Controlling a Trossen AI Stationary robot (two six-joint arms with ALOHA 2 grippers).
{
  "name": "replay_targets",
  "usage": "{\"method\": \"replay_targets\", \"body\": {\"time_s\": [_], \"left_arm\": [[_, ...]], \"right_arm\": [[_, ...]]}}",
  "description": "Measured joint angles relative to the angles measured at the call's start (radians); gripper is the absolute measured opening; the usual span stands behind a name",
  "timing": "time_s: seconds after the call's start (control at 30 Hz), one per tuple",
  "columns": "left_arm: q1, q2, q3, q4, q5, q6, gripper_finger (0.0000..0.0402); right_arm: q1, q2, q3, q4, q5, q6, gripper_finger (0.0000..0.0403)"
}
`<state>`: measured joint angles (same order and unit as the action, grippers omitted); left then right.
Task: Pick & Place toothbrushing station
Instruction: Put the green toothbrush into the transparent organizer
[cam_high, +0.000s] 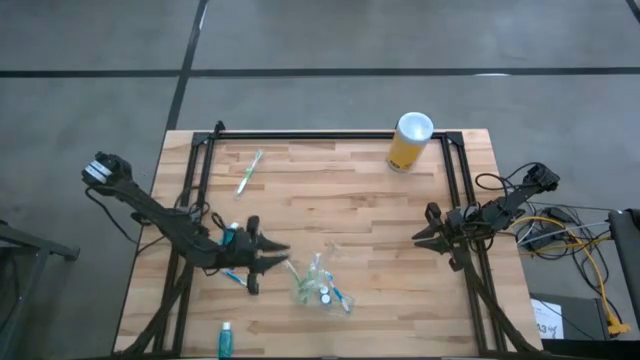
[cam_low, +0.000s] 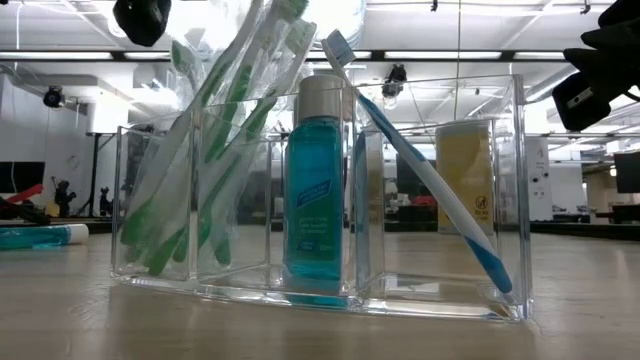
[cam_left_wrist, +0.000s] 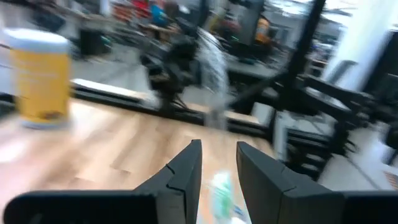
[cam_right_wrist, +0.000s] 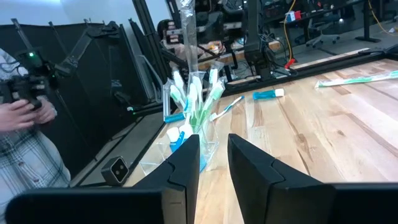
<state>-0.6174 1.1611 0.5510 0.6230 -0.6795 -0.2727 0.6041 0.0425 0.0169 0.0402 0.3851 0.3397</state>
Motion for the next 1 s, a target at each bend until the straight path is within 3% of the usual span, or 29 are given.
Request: {"method": "replay_targets", "body": {"time_s": [0.17, 0.33, 0.5, 0.6, 0.73, 1.0], "left_arm": [[0.014, -0.084, 0.006, -0.078, -0.217, 0.025, 0.0106], [0.058, -0.163, 0.091, -0.445, -0.235, -0.102, 0.0106], [0.187, -0.179, 0.234, -0.859, -0.233, -0.262, 0.0106], [0.318, -0.172, 0.316, -1.056, -0.169, -0.381, 0.0106], [0.544, -0.150, 0.409, -1.230, 0.035, -0.448, 0.0106], [0.939, -0.089, 0.462, -1.292, 0.351, -0.411, 0.0106]], "right_arm": [[0.000, 0.000, 0.000, 0.000, 0.000, 0.000, 0.0076], [0.000, 0.000, 0.000, 0.000, 0.000, 0.000, 0.0068], [0.000, 0.000, 0.000, 0.000, 0.000, 0.000, 0.0071], [0.000, 0.000, 0.000, 0.000, 0.000, 0.000, 0.0076], [0.000, 0.000, 0.000, 0.000, 0.000, 0.000, 0.0081], [0.000, 0.000, 0.000, 0.000, 0.000, 0.000, 0.0082]]}}
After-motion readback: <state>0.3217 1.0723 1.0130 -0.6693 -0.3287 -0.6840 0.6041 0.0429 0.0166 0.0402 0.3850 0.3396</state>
